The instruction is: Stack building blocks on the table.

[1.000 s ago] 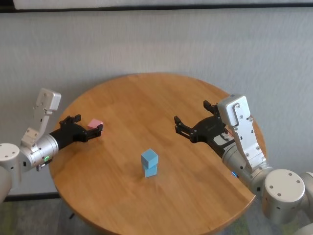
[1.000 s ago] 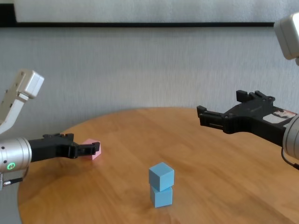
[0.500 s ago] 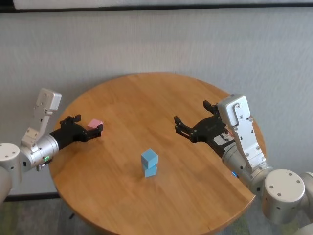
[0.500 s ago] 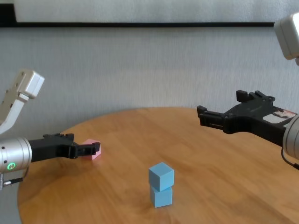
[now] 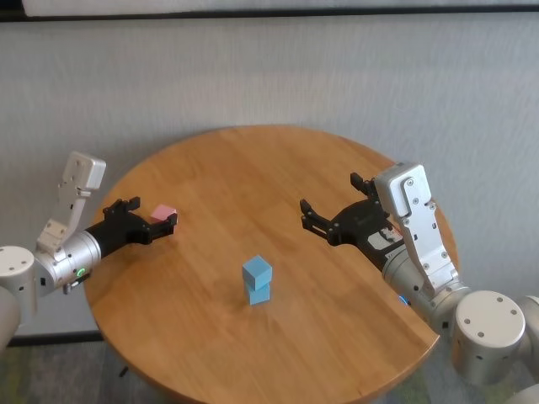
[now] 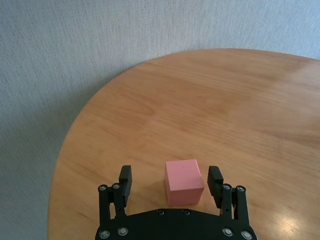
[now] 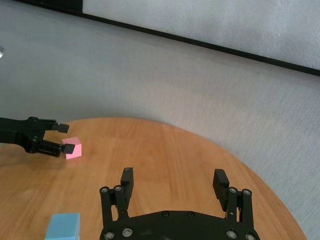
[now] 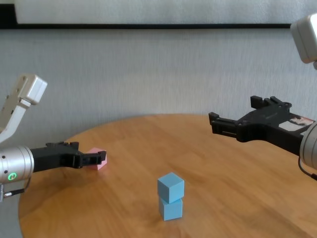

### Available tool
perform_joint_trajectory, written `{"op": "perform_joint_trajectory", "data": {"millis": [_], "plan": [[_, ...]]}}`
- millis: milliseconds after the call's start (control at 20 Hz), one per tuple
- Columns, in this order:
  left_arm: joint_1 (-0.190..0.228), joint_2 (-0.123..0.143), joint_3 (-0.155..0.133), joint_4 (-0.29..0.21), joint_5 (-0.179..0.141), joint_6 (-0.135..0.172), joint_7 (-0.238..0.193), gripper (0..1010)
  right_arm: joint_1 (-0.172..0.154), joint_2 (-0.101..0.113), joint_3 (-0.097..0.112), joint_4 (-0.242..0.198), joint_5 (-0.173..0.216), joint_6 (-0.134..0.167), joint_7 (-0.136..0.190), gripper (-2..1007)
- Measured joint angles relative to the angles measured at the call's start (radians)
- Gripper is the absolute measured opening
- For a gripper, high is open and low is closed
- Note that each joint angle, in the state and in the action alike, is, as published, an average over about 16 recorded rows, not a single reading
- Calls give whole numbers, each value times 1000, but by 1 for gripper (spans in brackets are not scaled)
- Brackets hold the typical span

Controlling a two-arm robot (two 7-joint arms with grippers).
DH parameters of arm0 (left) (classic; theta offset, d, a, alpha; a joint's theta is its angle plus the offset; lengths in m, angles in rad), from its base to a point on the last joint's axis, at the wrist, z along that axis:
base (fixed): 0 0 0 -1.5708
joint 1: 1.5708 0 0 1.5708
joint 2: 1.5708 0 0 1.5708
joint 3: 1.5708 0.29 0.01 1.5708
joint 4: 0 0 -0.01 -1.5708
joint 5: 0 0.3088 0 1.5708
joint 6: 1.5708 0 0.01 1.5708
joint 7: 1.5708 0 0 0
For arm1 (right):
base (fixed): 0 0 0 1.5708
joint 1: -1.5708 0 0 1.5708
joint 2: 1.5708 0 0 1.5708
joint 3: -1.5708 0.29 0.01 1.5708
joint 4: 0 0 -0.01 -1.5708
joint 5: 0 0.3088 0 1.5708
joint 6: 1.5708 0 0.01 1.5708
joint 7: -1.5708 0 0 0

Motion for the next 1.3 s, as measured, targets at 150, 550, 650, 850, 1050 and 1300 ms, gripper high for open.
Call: {"op": "perform_joint_trajectory", "data": {"millis": [150,550,650,850,1050,1300], "plan": [[1,0,0,-2,0,1,0,919,0,0,0,0,0,0,0,1005],[2,1,-1,-5,1,2,0,713,0,0,0,0,0,0,0,1005],[3,1,-1,-5,1,2,0,648,0,0,0,0,0,0,0,1005],[3,1,-2,-6,1,3,0,536,0,0,0,0,0,0,0,1005],[3,1,-2,-6,2,3,0,457,0,0,0,0,0,0,0,1005],[3,1,-2,-7,2,3,0,404,0,0,0,0,0,0,0,1005]]}}
